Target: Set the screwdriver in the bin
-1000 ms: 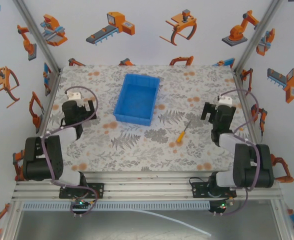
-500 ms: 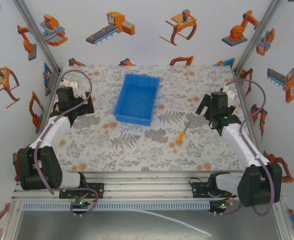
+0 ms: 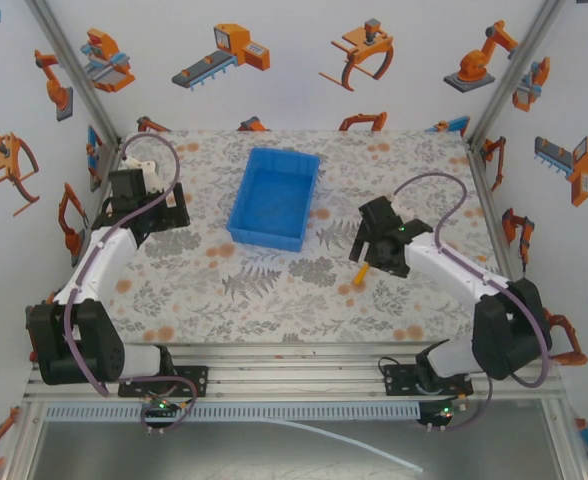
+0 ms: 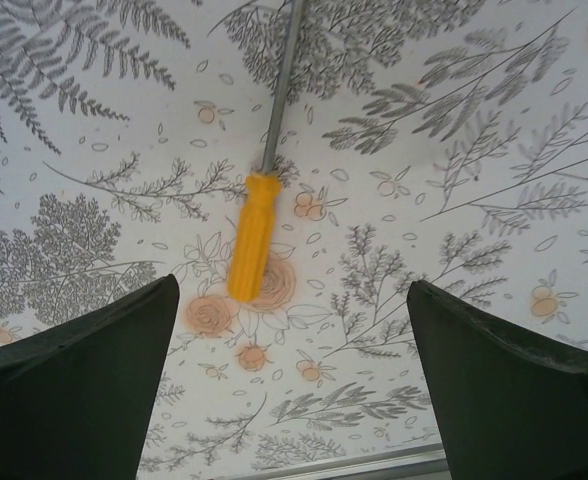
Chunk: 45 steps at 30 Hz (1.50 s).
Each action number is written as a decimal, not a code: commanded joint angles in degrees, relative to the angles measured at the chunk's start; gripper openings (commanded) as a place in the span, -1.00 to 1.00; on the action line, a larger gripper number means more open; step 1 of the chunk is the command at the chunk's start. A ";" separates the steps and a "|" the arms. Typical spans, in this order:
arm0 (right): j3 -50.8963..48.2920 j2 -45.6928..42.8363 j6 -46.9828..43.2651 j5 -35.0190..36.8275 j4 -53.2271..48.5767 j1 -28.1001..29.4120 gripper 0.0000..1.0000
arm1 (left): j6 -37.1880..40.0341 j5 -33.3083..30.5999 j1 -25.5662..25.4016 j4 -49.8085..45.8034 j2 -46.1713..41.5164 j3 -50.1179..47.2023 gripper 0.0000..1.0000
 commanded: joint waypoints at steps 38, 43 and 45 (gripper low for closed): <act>-3.16 11.27 3.18 0.11 8.10 2.47 -0.08 | -4.30 2.58 -0.56 -2.91 -5.65 -1.09 0.95; -3.51 11.23 2.98 0.07 8.15 2.47 -0.24 | -4.63 2.15 -0.56 -2.89 -5.93 -0.93 0.95; -3.68 11.06 2.92 0.18 8.08 2.48 -0.25 | -4.55 2.14 -0.57 -3.02 -6.17 -0.86 0.95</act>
